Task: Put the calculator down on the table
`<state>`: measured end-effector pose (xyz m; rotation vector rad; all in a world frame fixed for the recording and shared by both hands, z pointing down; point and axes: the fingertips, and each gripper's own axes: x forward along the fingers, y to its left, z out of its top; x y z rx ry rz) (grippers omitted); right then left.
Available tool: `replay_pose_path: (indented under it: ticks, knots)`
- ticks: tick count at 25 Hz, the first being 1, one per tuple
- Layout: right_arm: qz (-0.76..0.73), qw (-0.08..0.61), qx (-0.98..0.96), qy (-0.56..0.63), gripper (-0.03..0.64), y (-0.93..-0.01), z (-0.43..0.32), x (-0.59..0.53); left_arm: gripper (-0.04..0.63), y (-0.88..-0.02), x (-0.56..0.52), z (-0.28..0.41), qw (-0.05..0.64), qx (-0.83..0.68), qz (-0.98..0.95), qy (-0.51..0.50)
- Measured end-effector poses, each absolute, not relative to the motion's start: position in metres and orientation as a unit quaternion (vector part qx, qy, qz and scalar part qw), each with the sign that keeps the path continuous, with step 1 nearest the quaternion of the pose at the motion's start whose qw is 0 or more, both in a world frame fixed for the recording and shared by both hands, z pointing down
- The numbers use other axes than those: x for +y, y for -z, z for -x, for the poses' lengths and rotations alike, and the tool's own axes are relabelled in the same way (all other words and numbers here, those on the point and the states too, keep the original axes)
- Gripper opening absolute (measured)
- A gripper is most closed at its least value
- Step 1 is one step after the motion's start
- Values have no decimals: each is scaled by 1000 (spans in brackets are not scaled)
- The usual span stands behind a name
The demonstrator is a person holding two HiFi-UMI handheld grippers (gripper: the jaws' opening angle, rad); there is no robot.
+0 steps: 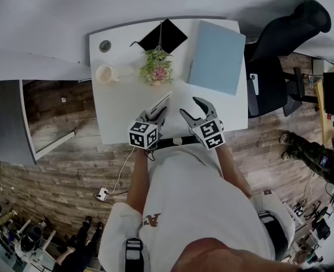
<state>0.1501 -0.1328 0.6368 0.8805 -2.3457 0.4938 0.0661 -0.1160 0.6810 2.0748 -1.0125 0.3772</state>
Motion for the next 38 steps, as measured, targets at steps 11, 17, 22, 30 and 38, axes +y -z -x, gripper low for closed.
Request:
replay_pose_path:
  ticks: [11,17,22,30,38]
  knots:
    - [-313,311,-871,-215,250,-657,-144,-122,75,-715,-106,-78,445,-369,-800,-162]
    - [-311,325,-865,-222,246,-674,-148,-119,75,-730,-104,-83,468,-356,-791,-168]
    - [-306,327,-864,-229,244,-684,-143,-114,75,-739,-101,-84,482,-350,-784,-173]
    - [-292,341,-861,-239,242,-698,-141,-110,75,-753,-100,-87,507,-344,-770,-176]
    - [-287,345,-859,-246,241,-696,-137,-108,78,-761,-97,-86,545,-334,-752,-161]
